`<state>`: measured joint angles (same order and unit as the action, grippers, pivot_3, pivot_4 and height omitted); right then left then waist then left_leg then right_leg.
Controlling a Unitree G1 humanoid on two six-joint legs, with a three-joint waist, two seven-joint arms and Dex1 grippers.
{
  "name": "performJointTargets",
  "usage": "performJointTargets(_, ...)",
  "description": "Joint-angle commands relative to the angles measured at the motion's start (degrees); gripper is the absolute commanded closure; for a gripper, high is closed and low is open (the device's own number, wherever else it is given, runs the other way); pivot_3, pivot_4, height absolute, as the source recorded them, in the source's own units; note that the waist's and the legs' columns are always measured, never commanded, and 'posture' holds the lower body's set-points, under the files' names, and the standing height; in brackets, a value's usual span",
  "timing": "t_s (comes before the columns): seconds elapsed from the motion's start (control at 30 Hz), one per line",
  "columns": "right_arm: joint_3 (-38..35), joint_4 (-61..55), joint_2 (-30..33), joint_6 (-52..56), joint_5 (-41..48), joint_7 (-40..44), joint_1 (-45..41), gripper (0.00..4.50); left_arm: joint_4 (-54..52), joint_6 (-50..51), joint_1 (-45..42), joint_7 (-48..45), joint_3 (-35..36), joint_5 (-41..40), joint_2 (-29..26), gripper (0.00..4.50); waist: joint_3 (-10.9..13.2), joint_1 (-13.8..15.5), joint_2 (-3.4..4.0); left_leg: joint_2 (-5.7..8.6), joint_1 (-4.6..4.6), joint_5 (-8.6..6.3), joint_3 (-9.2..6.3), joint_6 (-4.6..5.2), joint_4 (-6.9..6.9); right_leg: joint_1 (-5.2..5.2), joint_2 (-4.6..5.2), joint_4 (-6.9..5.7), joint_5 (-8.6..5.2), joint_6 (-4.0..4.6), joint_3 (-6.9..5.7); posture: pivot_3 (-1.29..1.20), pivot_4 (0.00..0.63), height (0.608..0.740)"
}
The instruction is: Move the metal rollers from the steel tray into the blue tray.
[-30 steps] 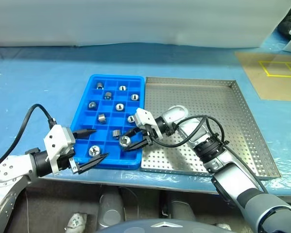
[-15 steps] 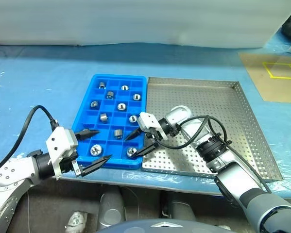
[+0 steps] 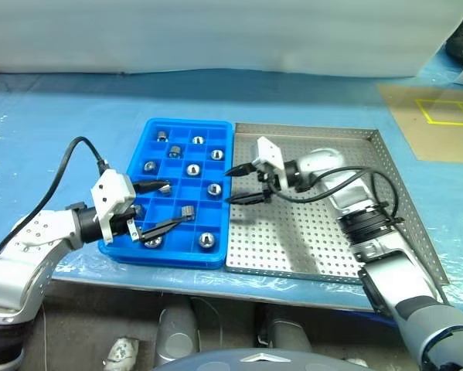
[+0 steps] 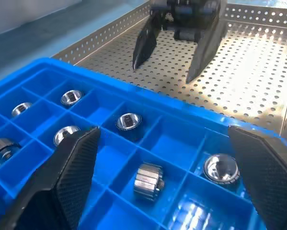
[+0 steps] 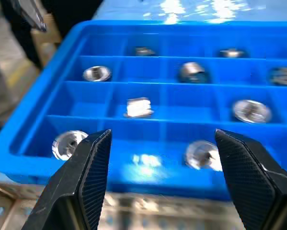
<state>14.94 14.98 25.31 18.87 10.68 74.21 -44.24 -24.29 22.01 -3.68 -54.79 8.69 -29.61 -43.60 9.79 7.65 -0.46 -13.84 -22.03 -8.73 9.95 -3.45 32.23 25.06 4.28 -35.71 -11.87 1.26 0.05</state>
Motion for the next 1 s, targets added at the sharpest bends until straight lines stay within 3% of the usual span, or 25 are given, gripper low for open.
performJointTargets(0.03, -4.69, -4.82, 2.97, 3.15, 1.54, -3.63, 2.00, 0.99, 9.07, -5.24, -8.02, -2.87, -5.28, 3.94, 2.22, 0.00, -0.01, -0.55, 0.03, -0.02, 0.00, 0.01, 0.00, -0.01, 0.00, 0.00, -0.03, 0.00, 0.00, 0.00, 0.00, -0.04, 0.150, 0.740)
performJointTargets(0.37, -14.75, -20.17, 6.65, 11.01, 2.58, -19.51, 17.14, 0.99, 35.54, -18.15, -24.75, -10.13, -15.94, 12.73, 12.59, 0.00, -0.04, -4.32, 0.03, 0.03, 0.00, 0.16, 0.02, -0.25, 0.01, 0.01, -0.06, 0.00, 0.02, 0.00, 0.10, -0.23, 0.150, 0.740)
performJointTargets(0.6, -15.69, -25.09, 6.91, 13.36, 3.89, -22.92, 20.38, 0.99, 38.89, -19.95, -27.51, -12.51, -15.44, 12.71, 13.84, 0.00, -0.04, -6.66, 0.03, 0.03, 0.08, 0.12, 0.04, -0.18, 0.01, -0.02, -0.06, -0.01, 0.04, 0.01, 0.12, -0.26, 0.150, 0.740)
performJointTargets(1.0, -14.39, -20.28, 5.70, 10.46, 3.63, -26.04, 16.05, 0.99, 38.08, -19.78, -27.33, -11.19, -13.22, 12.37, 13.20, 0.00, -0.04, -6.66, 0.04, 0.03, 0.10, 0.06, 0.05, -0.08, 0.01, -0.08, -0.05, 0.04, 0.05, 0.04, 0.10, -0.22, 0.150, 0.740)
